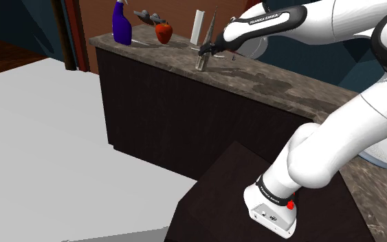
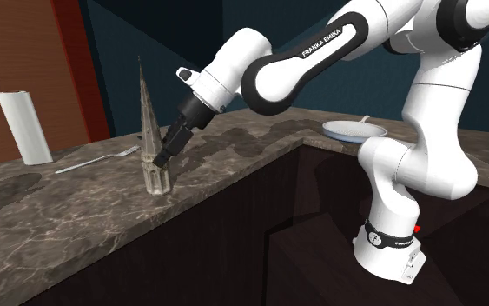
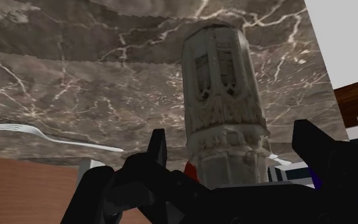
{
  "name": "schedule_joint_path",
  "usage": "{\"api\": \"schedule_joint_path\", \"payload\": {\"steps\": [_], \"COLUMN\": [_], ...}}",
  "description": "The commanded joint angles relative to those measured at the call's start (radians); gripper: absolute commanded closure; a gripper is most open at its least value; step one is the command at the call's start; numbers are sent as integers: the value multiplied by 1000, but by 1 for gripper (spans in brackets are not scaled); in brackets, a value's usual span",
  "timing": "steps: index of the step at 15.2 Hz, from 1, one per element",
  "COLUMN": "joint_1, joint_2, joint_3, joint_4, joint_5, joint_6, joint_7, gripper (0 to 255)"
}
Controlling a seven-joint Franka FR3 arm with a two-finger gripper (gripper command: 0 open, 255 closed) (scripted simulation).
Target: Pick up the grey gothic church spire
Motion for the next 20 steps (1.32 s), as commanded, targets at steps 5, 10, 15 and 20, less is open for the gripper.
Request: {"api": "schedule_joint_path", "payload": {"steps": [5,10,15,20], "joint_1": [3,4,-21,-44], "joint_2": [1,2,-18,-42], "joint_3": [-2,-3,19,41], "joint_4": [-12,-11,24,69], "joint_5": [5,6,-33,-70], "joint_6": [14,14,-41,-109], "joint_7": [-5,-5,30,66], "gripper": [255,255,255,255]}}
